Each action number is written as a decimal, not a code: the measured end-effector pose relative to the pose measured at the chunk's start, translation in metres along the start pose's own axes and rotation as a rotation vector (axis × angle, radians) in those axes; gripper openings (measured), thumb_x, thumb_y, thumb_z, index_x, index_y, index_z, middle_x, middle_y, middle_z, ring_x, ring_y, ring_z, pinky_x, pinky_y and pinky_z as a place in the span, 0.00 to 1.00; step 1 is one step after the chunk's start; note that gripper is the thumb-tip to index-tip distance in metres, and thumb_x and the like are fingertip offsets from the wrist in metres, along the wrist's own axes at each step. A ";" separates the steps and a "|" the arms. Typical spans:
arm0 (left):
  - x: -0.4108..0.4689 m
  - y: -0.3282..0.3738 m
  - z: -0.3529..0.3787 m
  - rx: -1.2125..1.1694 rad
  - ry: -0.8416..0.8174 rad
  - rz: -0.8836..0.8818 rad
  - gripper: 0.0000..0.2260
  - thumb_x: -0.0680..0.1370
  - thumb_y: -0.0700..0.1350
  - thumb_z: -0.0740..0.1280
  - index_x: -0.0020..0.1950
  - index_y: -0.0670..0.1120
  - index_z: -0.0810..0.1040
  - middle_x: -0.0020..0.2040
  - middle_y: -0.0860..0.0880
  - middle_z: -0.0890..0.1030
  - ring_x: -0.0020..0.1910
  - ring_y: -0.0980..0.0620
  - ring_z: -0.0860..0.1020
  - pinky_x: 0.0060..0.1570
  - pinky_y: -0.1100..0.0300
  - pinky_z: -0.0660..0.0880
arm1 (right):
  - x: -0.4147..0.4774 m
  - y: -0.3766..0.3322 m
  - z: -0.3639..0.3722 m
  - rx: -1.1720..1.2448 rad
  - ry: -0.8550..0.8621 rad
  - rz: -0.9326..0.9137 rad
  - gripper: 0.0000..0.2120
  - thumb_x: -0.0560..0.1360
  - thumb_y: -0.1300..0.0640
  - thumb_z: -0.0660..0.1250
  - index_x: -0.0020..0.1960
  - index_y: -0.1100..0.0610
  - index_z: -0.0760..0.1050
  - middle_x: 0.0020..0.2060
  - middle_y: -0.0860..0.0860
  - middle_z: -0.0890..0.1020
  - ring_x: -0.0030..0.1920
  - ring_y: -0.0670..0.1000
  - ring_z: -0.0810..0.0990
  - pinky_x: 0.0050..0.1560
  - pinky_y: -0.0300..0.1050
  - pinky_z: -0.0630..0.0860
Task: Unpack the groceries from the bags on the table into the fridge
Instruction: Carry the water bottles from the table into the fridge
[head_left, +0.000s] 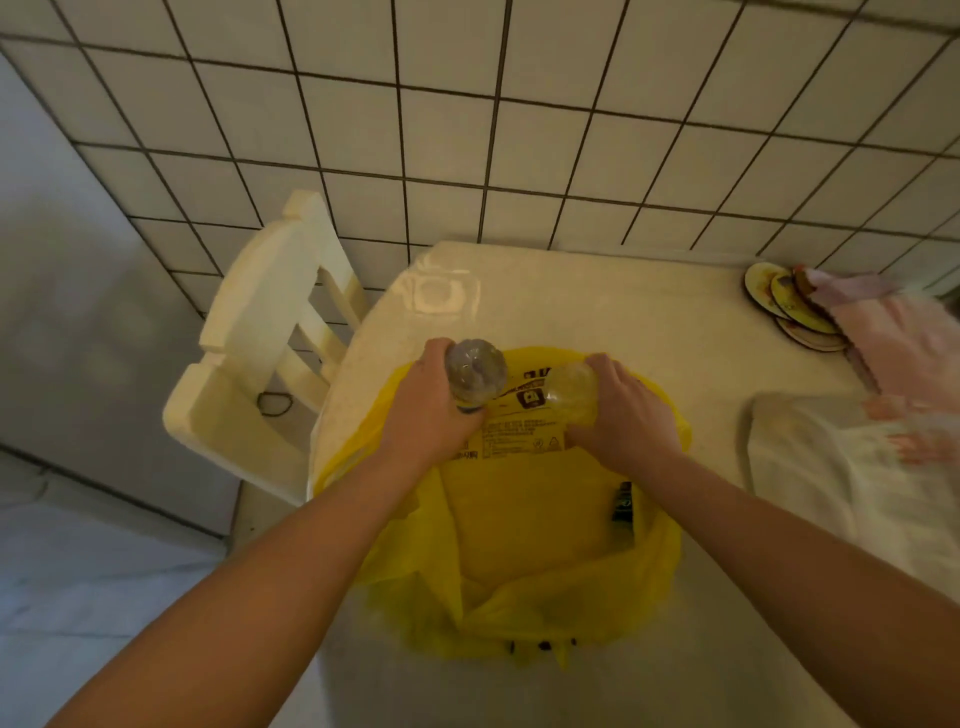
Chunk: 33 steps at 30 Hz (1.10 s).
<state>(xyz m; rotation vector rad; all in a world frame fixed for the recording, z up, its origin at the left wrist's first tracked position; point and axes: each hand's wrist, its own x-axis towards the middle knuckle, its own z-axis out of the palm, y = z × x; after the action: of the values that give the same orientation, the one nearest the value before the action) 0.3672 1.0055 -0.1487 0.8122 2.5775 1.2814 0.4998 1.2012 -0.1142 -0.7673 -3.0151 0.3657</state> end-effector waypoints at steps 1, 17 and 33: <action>-0.007 0.009 -0.007 -0.080 0.040 0.007 0.33 0.67 0.48 0.80 0.65 0.51 0.64 0.57 0.51 0.78 0.53 0.51 0.78 0.44 0.59 0.74 | -0.009 -0.002 -0.010 0.062 0.035 0.013 0.36 0.67 0.47 0.75 0.69 0.46 0.61 0.61 0.49 0.76 0.56 0.58 0.79 0.45 0.50 0.73; -0.177 0.066 -0.064 -0.818 0.568 -0.627 0.35 0.61 0.55 0.82 0.61 0.48 0.69 0.56 0.47 0.79 0.49 0.51 0.82 0.46 0.54 0.80 | -0.193 0.002 -0.053 1.193 0.362 0.522 0.29 0.58 0.44 0.81 0.53 0.48 0.72 0.49 0.50 0.81 0.50 0.52 0.83 0.50 0.61 0.82; -0.482 0.064 -0.057 -1.390 0.233 -0.936 0.19 0.77 0.47 0.67 0.65 0.39 0.75 0.48 0.39 0.81 0.40 0.46 0.80 0.42 0.54 0.81 | -0.422 -0.045 0.012 1.887 -0.543 0.673 0.14 0.77 0.52 0.67 0.60 0.57 0.75 0.55 0.62 0.80 0.50 0.62 0.81 0.47 0.57 0.82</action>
<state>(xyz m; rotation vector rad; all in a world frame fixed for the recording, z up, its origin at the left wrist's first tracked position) 0.7779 0.7418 -0.1125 -0.7058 1.1306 2.1412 0.8492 0.9608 -0.0951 -1.1830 -1.0756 2.8319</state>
